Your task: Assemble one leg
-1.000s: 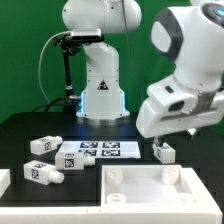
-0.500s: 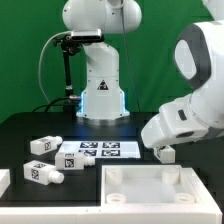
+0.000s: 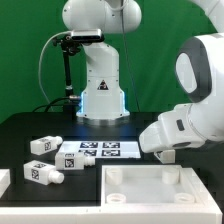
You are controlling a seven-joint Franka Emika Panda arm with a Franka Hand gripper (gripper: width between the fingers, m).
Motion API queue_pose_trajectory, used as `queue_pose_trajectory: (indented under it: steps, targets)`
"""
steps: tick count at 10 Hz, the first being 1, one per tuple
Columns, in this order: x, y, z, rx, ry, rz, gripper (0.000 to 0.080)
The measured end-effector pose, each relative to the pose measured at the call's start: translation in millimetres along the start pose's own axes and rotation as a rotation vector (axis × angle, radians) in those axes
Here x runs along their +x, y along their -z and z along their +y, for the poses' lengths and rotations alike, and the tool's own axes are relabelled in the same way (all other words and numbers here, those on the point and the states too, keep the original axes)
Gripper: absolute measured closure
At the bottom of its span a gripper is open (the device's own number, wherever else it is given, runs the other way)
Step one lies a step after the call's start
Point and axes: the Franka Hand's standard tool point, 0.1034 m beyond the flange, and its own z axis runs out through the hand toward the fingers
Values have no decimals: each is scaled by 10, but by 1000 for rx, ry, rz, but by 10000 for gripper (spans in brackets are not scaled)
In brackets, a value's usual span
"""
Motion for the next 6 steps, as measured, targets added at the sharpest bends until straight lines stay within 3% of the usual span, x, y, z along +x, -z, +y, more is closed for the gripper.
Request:
queue_pose_trajectory:
  steps: [2, 5, 6]
  targets:
    - [1, -8, -2, 0, 0, 0, 150]
    - [-62, -275, -108, -21, -75, -61, 150]
    - [-18, -331, -77, -15, -53, -38, 150]
